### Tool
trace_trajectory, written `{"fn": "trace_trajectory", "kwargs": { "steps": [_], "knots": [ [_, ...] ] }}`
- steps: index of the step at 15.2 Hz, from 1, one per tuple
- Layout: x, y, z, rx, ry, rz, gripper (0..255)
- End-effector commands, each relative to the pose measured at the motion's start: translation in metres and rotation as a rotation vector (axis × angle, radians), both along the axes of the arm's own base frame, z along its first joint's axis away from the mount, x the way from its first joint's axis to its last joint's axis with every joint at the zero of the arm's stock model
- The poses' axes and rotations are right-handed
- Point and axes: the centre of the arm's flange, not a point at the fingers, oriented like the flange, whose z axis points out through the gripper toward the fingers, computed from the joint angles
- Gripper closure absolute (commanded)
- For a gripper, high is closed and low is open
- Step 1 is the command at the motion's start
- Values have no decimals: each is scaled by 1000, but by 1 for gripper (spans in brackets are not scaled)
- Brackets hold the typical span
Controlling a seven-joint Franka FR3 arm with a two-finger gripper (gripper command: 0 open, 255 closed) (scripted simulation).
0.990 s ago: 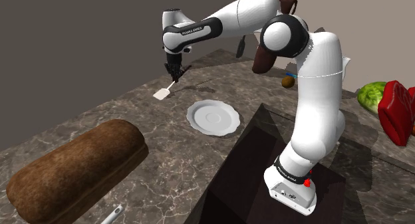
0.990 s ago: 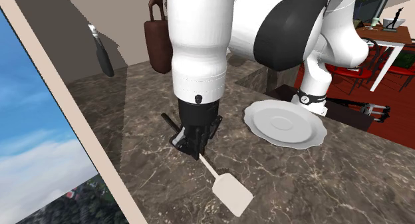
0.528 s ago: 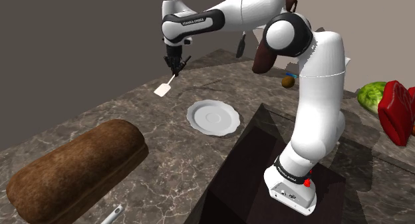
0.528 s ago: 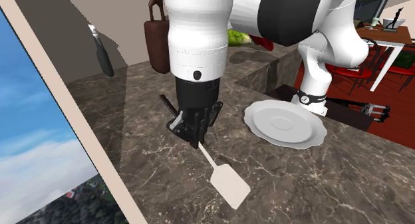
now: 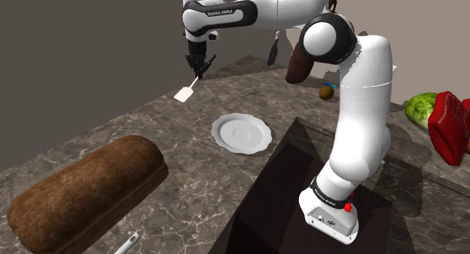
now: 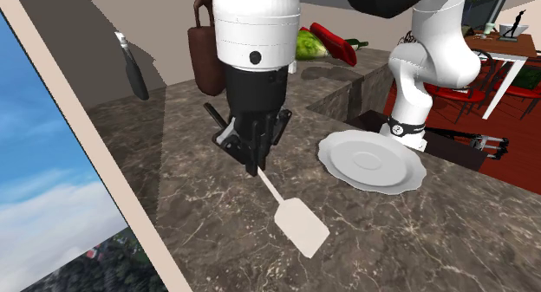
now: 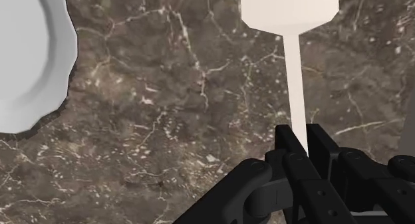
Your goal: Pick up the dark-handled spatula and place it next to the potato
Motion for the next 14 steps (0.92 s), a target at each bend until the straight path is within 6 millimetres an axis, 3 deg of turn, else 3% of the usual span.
{"fn": "trace_trajectory", "kwargs": {
  "steps": [1,5,14],
  "knots": [
    [0,0,11,0,1,0,255],
    [0,0,30,0,1,0,255],
    [-97,-68,30,0,1,0,255]
  ]
}}
